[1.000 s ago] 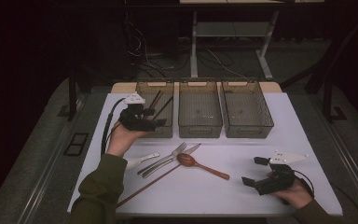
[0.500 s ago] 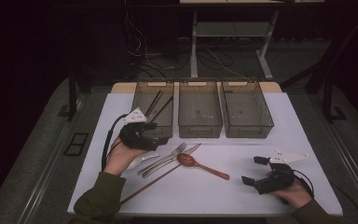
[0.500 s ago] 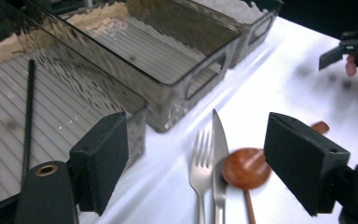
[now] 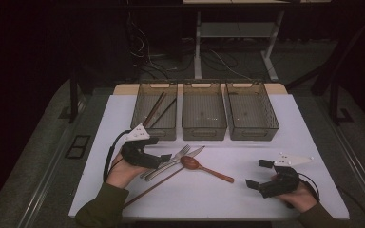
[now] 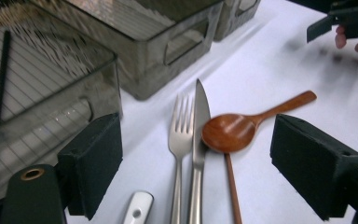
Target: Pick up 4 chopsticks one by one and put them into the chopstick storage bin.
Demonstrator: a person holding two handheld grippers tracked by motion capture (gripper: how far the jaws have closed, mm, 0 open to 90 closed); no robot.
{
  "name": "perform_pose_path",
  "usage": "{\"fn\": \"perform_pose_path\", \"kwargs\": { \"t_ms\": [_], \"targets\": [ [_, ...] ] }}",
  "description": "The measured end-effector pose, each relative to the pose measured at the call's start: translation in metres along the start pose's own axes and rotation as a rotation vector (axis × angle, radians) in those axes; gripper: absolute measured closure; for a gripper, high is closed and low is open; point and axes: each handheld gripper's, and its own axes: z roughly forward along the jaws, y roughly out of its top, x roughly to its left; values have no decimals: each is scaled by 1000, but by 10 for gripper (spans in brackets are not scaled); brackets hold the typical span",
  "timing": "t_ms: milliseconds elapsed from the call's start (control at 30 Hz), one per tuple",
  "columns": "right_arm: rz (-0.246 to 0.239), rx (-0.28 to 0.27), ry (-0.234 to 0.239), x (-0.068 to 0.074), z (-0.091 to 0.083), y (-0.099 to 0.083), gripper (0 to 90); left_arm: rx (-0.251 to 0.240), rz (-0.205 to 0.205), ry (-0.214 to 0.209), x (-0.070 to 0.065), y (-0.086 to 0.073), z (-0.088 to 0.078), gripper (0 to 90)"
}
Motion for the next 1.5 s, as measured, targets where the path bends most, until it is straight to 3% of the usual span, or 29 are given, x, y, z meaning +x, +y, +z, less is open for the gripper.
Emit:
{"fn": "perform_pose_path", "kwargs": {
  "t_ms": [367,600,800,1100,1500],
  "targets": [
    [3,7,-2,0,0,0,6,26,9,-5,-13,-25,-4,157],
    [1,5,-2,0,0,-1,6,43,-22,-15,-20,-46,-10,165],
    [-2,5,-1,1,0,-1,6,48,-48,-14,-25,-61,-10,224],
    [-6,9,0,1,0,0,6,71,-57,-37,-19,-66,-11,425],
    [-10,12,0,1,0,-1,6,160,-6,-73,-25,-67,-3,693]
  ]
}}
